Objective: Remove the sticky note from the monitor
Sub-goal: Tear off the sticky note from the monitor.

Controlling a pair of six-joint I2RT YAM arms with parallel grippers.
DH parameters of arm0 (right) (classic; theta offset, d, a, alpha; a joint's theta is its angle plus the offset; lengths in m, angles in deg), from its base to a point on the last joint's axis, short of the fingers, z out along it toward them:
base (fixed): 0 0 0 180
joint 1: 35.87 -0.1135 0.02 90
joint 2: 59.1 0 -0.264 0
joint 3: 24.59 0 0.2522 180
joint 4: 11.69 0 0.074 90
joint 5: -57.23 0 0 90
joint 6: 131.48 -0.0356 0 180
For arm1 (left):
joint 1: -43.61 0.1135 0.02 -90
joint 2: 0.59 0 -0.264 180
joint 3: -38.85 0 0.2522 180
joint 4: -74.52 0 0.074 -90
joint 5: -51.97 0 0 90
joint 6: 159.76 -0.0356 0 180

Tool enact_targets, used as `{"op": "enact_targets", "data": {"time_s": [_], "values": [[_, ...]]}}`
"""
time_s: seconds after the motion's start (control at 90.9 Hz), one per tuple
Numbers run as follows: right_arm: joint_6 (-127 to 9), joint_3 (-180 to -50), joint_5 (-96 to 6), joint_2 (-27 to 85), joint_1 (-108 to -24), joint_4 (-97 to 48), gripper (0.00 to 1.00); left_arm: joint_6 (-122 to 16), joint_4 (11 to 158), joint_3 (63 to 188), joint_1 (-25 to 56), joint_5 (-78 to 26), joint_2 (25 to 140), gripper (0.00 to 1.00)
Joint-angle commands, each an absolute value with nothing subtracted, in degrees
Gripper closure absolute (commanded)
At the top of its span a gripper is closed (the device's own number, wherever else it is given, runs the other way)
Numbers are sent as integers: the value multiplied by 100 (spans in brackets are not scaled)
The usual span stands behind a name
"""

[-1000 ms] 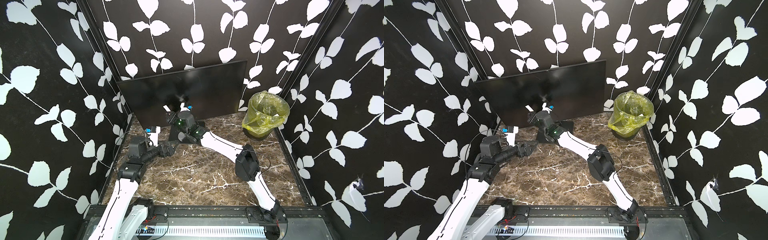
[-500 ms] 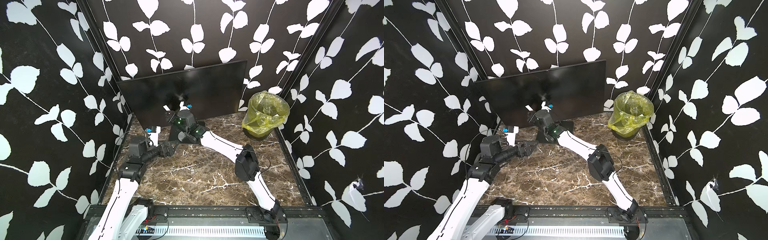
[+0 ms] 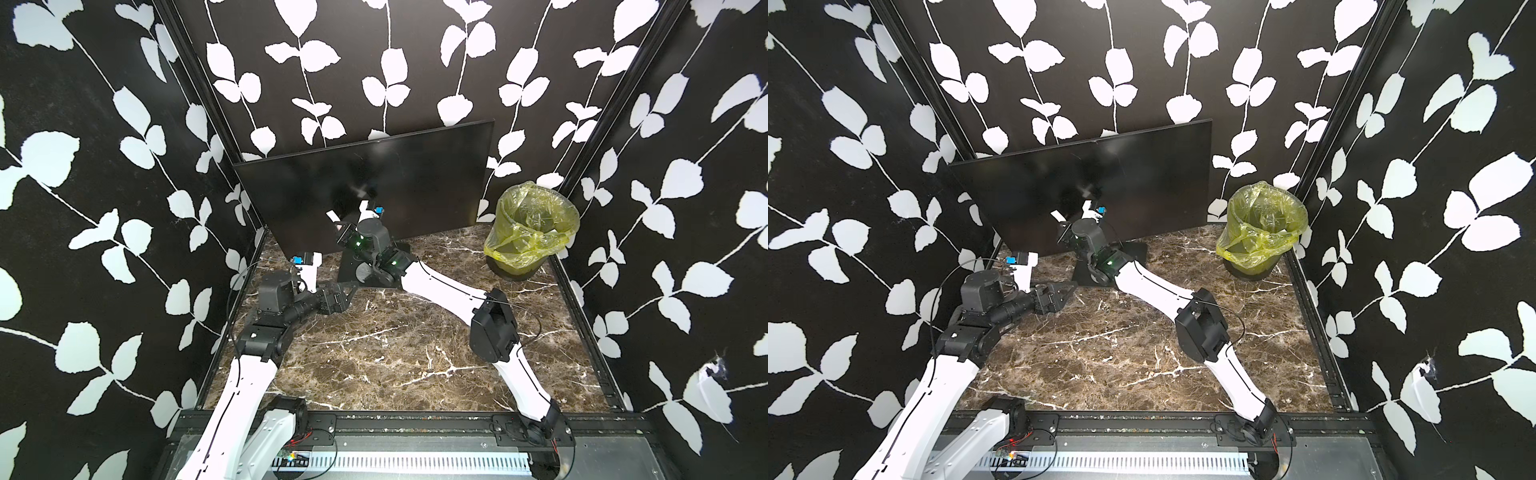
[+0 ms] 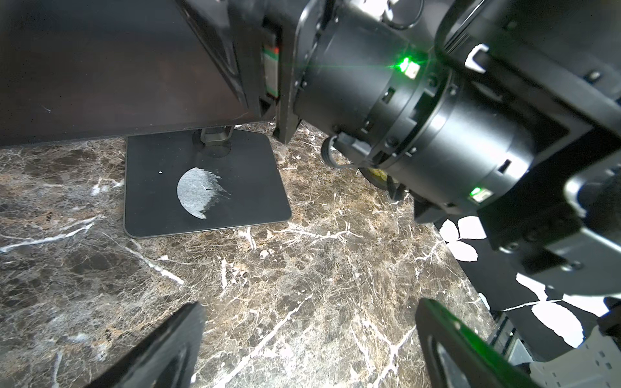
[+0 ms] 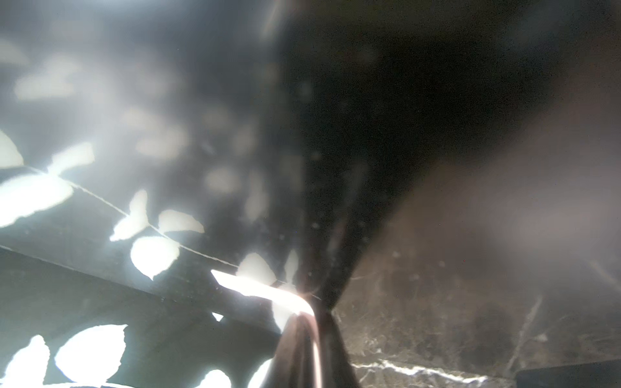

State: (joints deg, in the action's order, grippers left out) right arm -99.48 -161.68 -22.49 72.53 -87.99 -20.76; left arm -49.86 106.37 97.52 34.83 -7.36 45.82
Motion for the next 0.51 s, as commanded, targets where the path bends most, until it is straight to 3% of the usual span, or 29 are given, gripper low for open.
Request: {"op": "enact_targets", "data": {"time_s": [0.0, 0.495], "values": [[-9864, -16201, -2254, 7084, -8755, -1756, 98, -5067, 10692, 9922, 3526, -663, 4580, 1], [-9594, -15665, -2319, 6538, -8854, -1466, 100, -5060, 10674, 9875, 3523, -673, 4538, 1]]}}
